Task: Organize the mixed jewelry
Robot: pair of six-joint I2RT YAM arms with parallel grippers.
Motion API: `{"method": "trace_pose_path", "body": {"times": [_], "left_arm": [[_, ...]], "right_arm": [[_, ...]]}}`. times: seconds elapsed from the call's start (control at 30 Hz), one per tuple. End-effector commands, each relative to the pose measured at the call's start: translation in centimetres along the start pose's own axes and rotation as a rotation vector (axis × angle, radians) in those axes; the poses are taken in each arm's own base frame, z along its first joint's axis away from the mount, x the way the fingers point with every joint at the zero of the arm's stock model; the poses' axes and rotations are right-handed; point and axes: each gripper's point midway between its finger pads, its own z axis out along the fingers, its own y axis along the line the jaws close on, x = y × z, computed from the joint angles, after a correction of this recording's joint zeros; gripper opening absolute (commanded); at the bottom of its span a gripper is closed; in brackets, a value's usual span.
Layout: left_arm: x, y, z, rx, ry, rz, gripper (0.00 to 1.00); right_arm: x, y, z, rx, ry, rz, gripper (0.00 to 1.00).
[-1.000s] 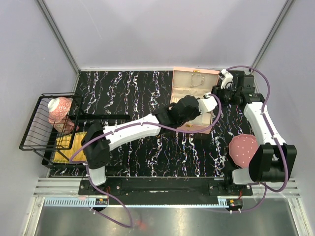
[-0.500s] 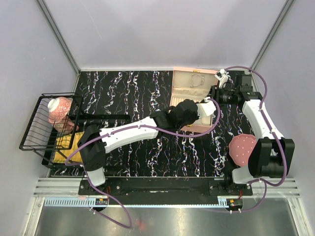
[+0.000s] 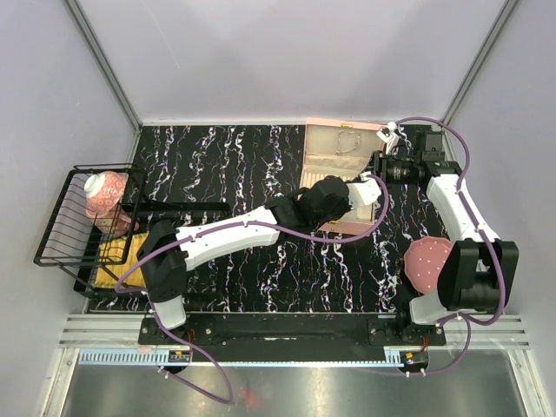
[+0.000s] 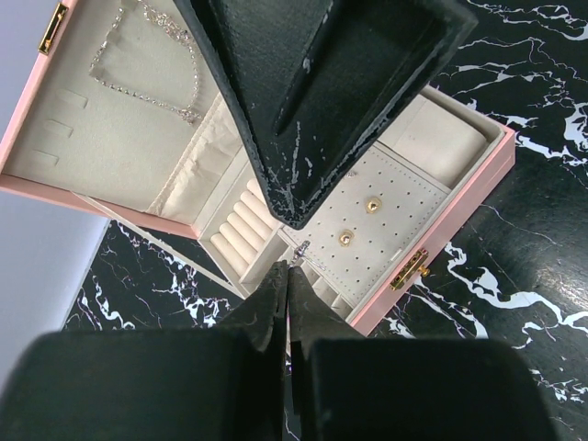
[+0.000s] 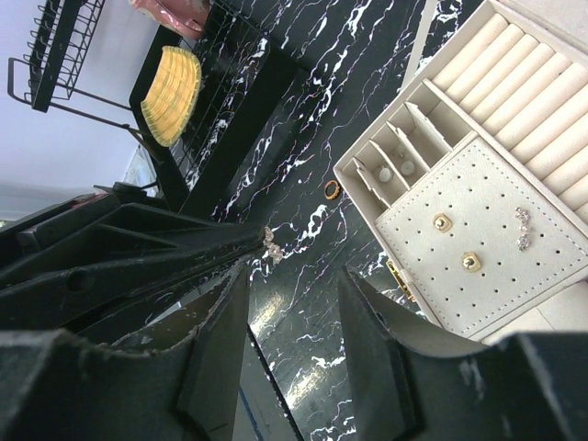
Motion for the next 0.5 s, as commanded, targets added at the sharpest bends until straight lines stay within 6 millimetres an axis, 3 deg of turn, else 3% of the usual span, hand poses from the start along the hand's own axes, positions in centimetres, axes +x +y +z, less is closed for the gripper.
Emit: {"method": "trace_pose_path", "body": {"times": [0.0,0.47], "left_arm": [[-1.88,1.18,-0.72,-0.041,-0.057,-0.026,0.00],[-2.36,1.02,-0.55,-0.034,-0.066,-0.041,0.00]], "right_arm": [[-1.05,0.96,-0.26,-0.044,-0.010,-0.004,0.49],[-1.12,0.61,0.19,-0.073,-0.006,0.018,0.46]]}}
